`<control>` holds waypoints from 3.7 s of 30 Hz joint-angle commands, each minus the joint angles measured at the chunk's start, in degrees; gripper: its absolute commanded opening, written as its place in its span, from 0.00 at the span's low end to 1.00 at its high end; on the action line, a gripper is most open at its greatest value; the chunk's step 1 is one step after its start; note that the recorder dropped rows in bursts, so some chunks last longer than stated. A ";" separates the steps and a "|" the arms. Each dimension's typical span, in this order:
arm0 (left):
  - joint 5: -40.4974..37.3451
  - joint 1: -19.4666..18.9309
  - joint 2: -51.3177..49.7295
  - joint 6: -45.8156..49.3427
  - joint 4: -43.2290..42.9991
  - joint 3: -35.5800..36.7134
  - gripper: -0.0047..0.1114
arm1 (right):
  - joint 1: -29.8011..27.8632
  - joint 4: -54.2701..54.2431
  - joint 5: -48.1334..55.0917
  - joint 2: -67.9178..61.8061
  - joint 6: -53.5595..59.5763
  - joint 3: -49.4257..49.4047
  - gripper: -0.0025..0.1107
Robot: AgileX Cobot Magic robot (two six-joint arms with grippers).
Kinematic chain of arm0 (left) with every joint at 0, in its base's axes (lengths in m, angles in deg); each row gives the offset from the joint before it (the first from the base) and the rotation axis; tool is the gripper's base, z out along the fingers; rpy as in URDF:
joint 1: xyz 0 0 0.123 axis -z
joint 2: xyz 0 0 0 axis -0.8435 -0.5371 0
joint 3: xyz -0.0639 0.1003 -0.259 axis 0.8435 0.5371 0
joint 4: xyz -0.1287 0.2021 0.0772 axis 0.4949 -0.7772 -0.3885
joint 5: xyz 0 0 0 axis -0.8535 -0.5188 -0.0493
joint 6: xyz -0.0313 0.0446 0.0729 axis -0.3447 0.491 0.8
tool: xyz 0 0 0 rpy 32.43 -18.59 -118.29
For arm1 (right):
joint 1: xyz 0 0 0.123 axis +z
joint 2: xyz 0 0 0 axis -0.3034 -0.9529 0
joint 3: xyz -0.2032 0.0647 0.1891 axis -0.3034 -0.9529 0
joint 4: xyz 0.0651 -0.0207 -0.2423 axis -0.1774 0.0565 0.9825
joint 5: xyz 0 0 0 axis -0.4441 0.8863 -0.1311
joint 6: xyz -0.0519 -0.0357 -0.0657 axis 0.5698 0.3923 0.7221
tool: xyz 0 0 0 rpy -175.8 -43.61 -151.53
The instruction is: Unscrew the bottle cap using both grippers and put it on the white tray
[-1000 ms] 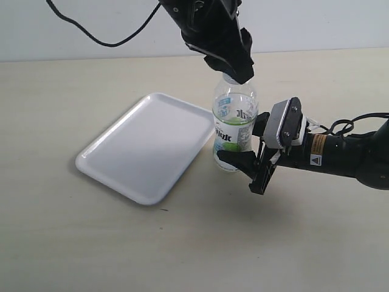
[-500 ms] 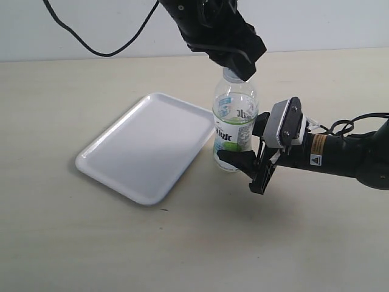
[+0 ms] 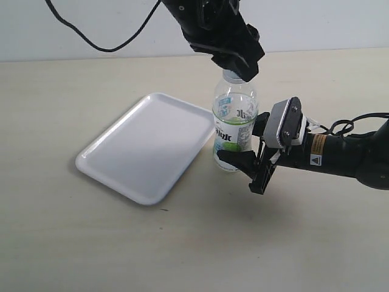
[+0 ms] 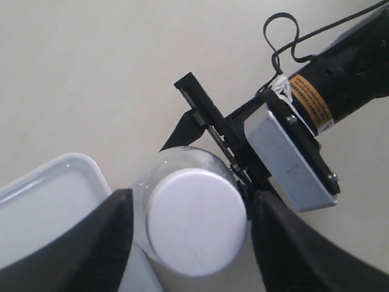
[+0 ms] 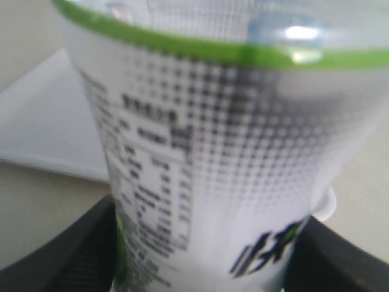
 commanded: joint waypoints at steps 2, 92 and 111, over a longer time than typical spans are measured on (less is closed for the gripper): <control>0.12 0.35 1.43 4.06 -0.49 -0.68 0.53 | 0.11 0.71 6.05 -0.33 1.28 -0.06 0.02; -6.94 2.69 -1.13 32.73 -6.15 -4.90 0.04 | 0.11 -0.35 8.27 -0.33 5.41 -0.06 0.02; -6.48 3.86 -1.13 -0.09 -6.15 -4.90 0.04 | 0.11 -0.80 8.49 -0.33 5.29 -0.06 0.02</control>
